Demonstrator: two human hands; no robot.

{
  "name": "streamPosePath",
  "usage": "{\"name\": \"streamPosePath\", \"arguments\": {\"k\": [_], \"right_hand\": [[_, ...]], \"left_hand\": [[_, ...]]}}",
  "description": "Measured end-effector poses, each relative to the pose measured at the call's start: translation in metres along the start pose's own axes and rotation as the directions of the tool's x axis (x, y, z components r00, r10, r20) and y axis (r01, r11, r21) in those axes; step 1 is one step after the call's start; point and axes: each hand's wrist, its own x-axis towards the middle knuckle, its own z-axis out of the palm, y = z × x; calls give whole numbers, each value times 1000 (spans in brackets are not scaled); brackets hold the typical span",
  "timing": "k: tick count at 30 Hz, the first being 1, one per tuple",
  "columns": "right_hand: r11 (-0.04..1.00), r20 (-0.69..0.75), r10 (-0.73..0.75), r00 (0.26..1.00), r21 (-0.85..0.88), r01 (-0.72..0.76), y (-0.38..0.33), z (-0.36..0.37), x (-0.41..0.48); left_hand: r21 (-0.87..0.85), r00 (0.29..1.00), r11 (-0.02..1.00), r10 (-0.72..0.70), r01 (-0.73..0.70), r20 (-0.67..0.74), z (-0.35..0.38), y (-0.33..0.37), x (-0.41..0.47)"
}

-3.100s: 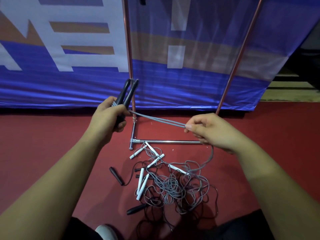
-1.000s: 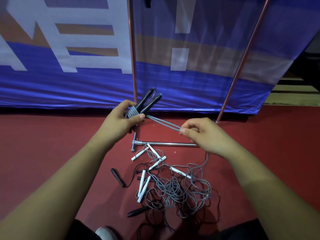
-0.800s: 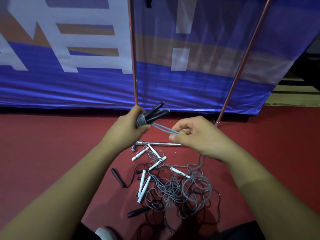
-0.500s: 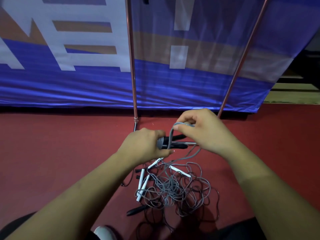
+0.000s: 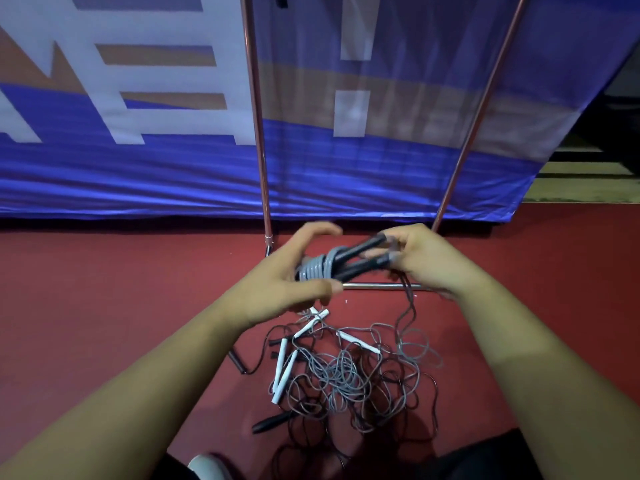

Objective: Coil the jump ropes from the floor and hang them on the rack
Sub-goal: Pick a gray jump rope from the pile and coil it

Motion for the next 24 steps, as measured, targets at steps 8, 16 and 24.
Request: {"name": "streamPosePath", "arguments": {"k": [8, 16, 24], "right_hand": [[1000, 83, -11, 996, -16, 12, -10, 16, -3], [991, 15, -69, 998, -115, 70, -15, 24, -7], [985, -12, -38, 999, -168, 35, -30, 36, -12]], "left_hand": [[-247, 957, 969, -42, -31, -287, -4, 5, 7], [-264, 835, 964, -176, 38, -522, -29, 11, 10], [265, 789, 936, -21, 231, -614, -44, -13, 1]]}}
